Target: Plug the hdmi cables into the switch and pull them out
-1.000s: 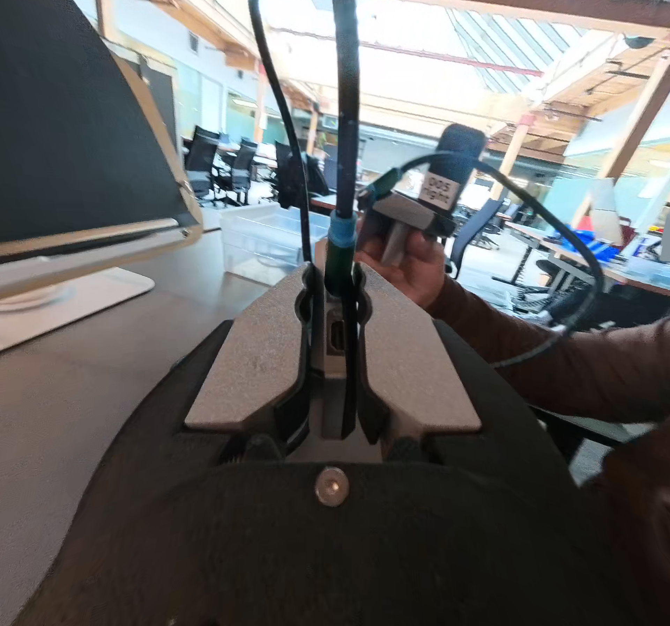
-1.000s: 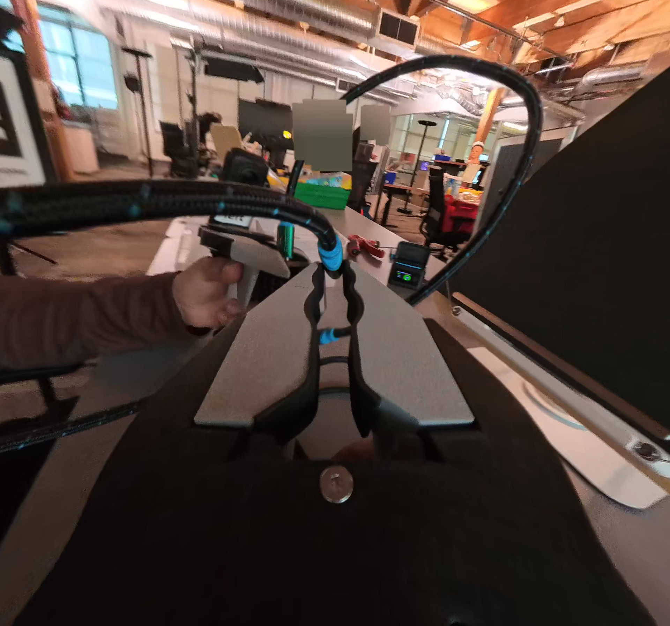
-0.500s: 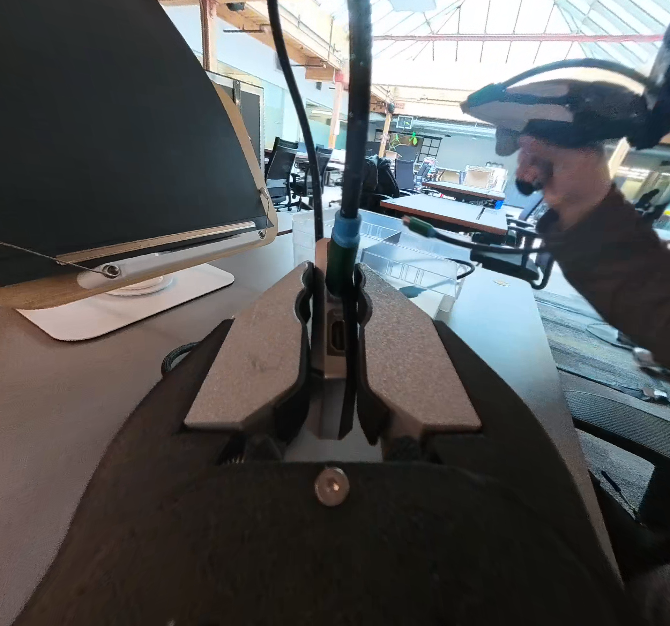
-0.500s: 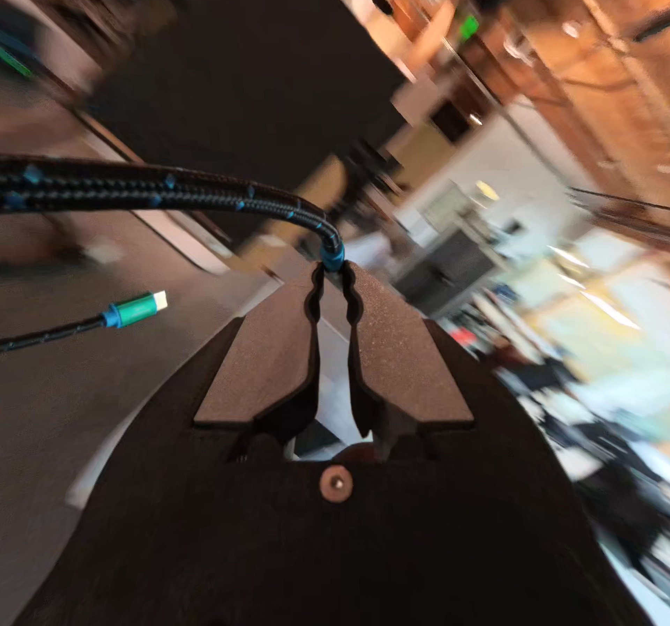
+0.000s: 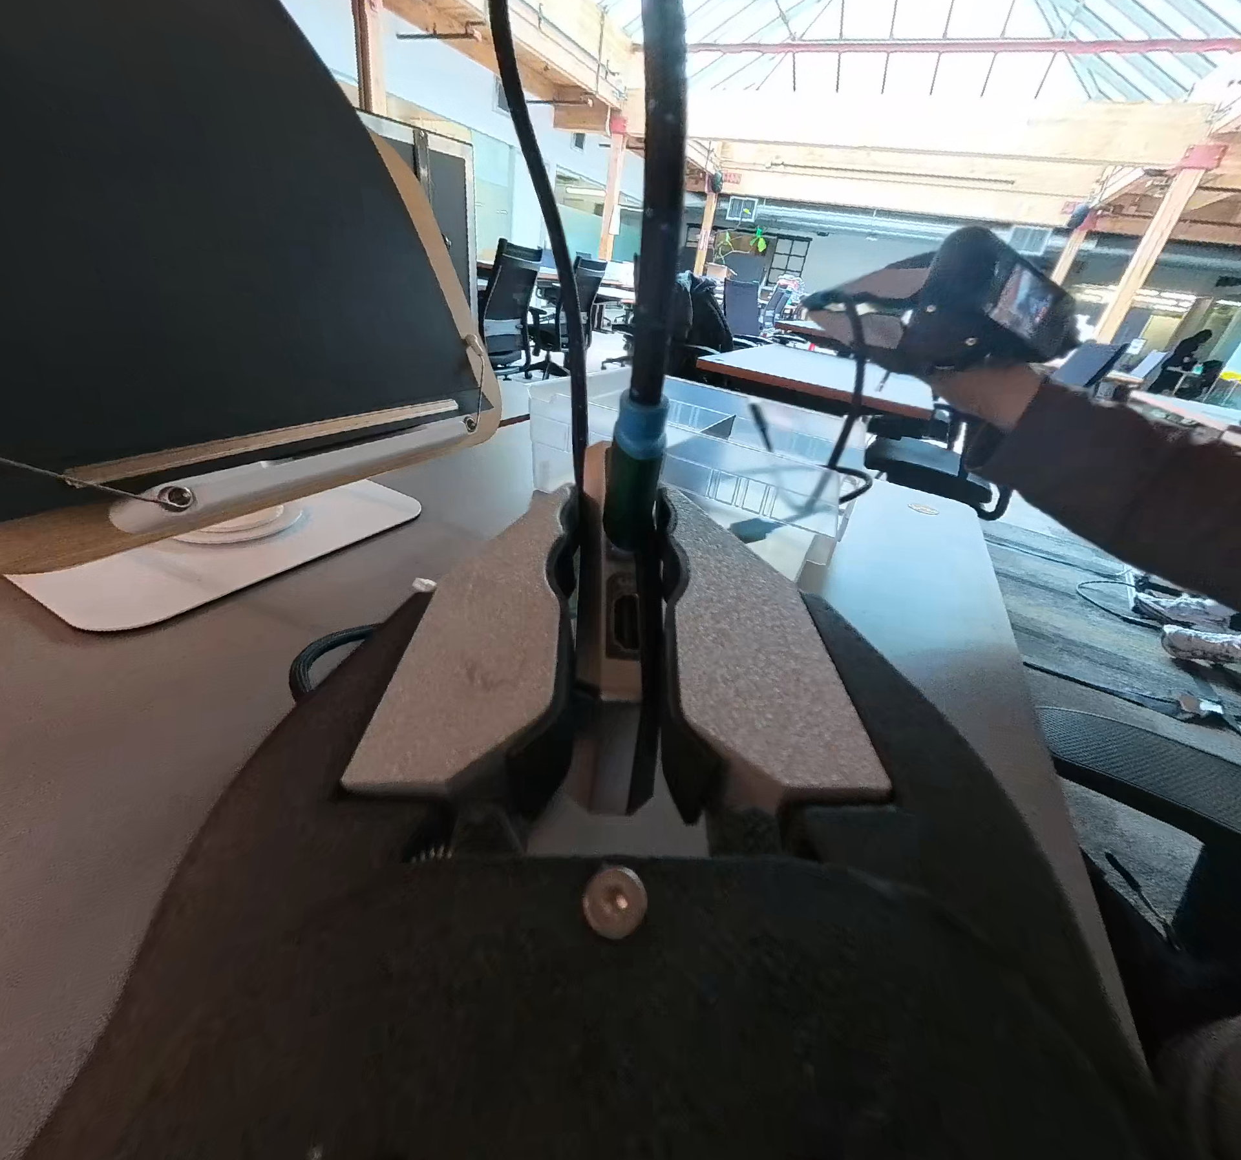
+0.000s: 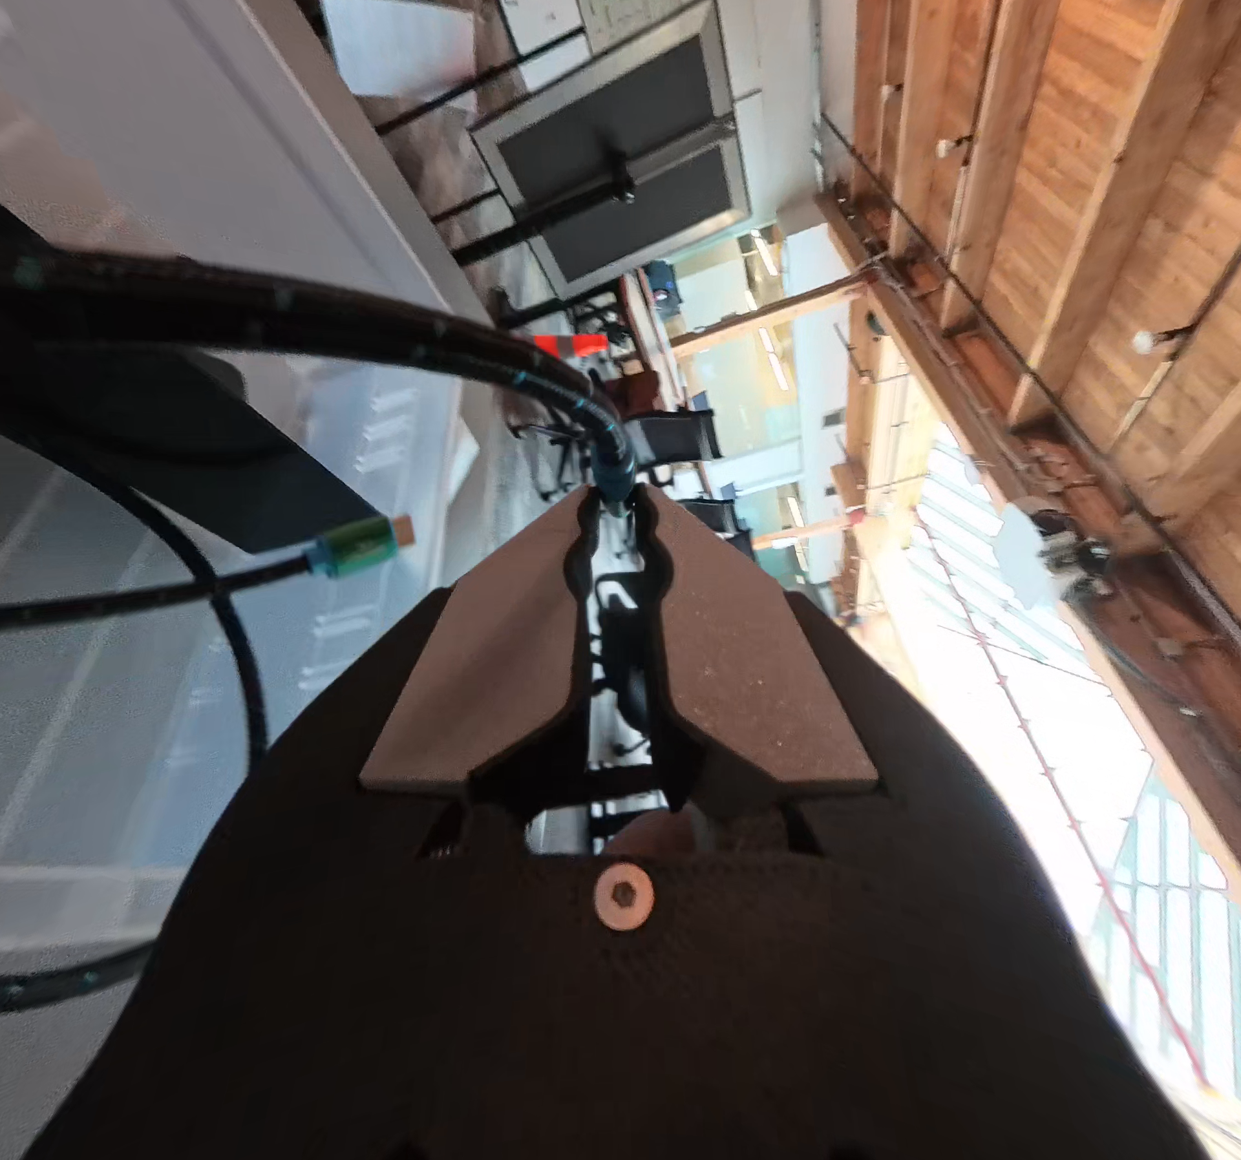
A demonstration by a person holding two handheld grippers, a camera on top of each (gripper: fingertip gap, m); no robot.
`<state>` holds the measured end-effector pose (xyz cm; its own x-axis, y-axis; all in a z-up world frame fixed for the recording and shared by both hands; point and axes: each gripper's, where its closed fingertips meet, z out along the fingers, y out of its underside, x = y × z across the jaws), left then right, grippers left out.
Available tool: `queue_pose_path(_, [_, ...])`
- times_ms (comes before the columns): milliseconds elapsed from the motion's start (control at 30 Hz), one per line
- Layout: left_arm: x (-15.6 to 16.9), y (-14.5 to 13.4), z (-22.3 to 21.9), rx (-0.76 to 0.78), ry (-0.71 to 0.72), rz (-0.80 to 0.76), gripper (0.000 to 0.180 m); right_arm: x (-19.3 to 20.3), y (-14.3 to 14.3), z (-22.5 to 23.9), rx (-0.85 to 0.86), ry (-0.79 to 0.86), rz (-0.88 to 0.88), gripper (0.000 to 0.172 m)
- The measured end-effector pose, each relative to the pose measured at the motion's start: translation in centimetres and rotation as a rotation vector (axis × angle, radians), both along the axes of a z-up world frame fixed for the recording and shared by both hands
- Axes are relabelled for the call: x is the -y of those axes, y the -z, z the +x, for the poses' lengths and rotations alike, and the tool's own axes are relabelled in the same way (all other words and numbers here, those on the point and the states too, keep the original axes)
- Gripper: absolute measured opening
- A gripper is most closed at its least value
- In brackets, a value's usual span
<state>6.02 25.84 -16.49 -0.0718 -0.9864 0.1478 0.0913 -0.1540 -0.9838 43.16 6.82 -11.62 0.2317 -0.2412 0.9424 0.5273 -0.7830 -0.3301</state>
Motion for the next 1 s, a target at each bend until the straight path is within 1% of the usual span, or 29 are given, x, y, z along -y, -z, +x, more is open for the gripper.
queue_pose_path(67, [0.0,0.3,0.1,-0.011,0.002,0.001,0.019,-1.2,0.7,0.1,-0.056,-0.016,-0.015,0.007])
queue_pose_path(133, [0.0,0.4,0.1,-0.016,0.002,0.004,0.019,-2.4,2.4,-0.7,-0.128,-0.074,-0.12,0.006])
queue_pose_path(167, [0.0,0.3,0.1,-0.014,0.003,0.003,0.019,-2.2,3.7,-0.8,-0.173,-0.064,-0.195,0.007])
queue_pose_path(233, [0.1,0.3,0.2,-0.014,0.009,-0.004,0.019,-1.0,7.8,-1.0,-0.334,-0.026,-0.406,0.008])
queue_pose_path(300, [0.3,0.3,0.3,-0.016,0.018,-0.008,0.019,-0.4,10.9,-1.4,-0.437,-0.047,-0.523,0.008])
queue_pose_path(333, [0.5,0.3,0.4,-0.018,0.023,-0.004,0.019,-0.2,12.3,-1.7,-0.491,-0.069,-0.587,0.0])
queue_pose_path(400, [0.8,0.5,0.5,-0.028,0.029,0.013,0.019,-0.2,14.8,-2.1,-0.596,-0.098,-0.67,0.0])
queue_pose_path(500, [1.1,0.6,0.5,-0.036,0.03,0.034,0.019,-0.7,16.3,-1.4,-0.686,-0.063,-0.696,0.0])
queue_pose_path(533, [1.1,0.7,0.5,-0.037,0.032,0.031,0.02,-0.3,16.6,-1.4,-0.709,-0.052,-0.733,0.0])
queue_pose_path(567, [1.0,0.7,0.5,-0.037,0.033,0.024,0.019,0.4,16.7,-1.0,-0.706,-0.027,-0.783,0.003])
queue_pose_path(600, [1.0,0.8,0.5,-0.039,0.035,0.015,0.019,1.4,16.4,-0.1,-0.67,0.021,-0.835,0.017])
queue_pose_path(633, [0.9,0.9,0.6,-0.04,0.039,0.002,0.019,2.5,15.8,0.8,-0.62,0.069,-0.891,0.035])
queue_pose_path(667, [0.8,0.9,0.6,-0.041,0.043,-0.013,0.019,3.3,15.0,1.2,-0.584,0.078,-0.935,0.03])
queue_pose_path(700, [0.8,0.9,0.7,-0.042,0.047,-0.026,0.019,3.8,14.2,1.1,-0.566,0.053,-0.959,0.029])
queue_pose_path(767, [0.8,0.9,0.8,-0.042,0.054,-0.038,0.019,4.9,12.5,0.3,-0.573,0.028,-1.004,0.045])
queue_pose_path(800, [0.9,0.9,0.8,-0.043,0.056,-0.035,0.019,5.2,11.6,0.1,-0.59,0.029,-0.998,0.047])
queue_pose_path(867, [1.1,1.0,0.8,-0.047,0.063,-0.026,0.019,5.4,9.7,-0.1,-0.608,0.034,-0.96,0.051])
queue_pose_path(933, [1.3,1.0,0.8,-0.049,0.074,-0.026,0.019,5.6,7.7,0.3,-0.595,0.049,-0.912,0.052])
queue_pose_path(1000, [1.4,1.0,0.7,-0.046,0.077,-0.018,0.019,5.0,6.0,0.2,-0.595,0.031,-0.811,0.052])
